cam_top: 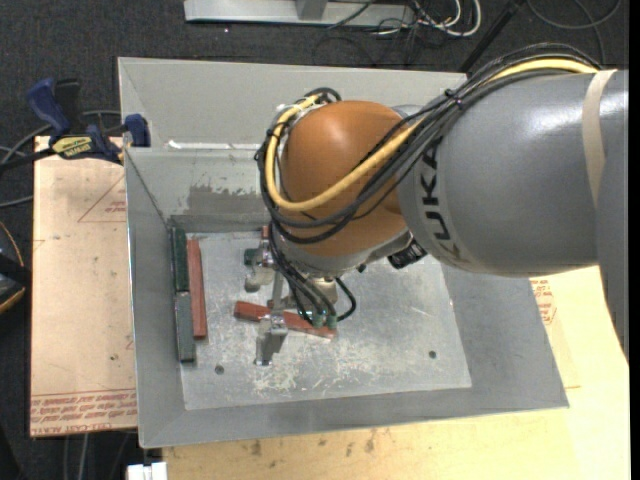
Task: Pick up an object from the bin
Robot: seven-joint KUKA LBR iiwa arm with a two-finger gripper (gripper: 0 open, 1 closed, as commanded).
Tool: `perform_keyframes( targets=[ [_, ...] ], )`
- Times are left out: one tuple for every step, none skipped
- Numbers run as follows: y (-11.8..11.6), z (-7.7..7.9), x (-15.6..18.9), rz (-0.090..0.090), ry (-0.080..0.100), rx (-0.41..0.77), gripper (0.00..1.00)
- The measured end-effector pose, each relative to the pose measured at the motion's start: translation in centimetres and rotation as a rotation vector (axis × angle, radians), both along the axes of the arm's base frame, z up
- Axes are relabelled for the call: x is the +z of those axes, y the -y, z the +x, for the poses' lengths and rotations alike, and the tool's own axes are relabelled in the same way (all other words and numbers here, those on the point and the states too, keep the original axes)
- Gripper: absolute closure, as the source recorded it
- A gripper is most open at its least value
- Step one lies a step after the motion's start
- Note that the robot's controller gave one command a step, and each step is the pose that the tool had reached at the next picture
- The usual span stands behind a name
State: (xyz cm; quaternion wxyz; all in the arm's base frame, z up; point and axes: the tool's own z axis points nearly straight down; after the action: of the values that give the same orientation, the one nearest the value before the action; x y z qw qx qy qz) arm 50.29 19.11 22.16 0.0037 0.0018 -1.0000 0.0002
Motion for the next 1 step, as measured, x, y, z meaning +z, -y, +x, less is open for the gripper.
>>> perform_keyframes(
  targets=[
    [0.1,0.19,0.34,0.001,0.007,-0.003,0.0]
  ],
)
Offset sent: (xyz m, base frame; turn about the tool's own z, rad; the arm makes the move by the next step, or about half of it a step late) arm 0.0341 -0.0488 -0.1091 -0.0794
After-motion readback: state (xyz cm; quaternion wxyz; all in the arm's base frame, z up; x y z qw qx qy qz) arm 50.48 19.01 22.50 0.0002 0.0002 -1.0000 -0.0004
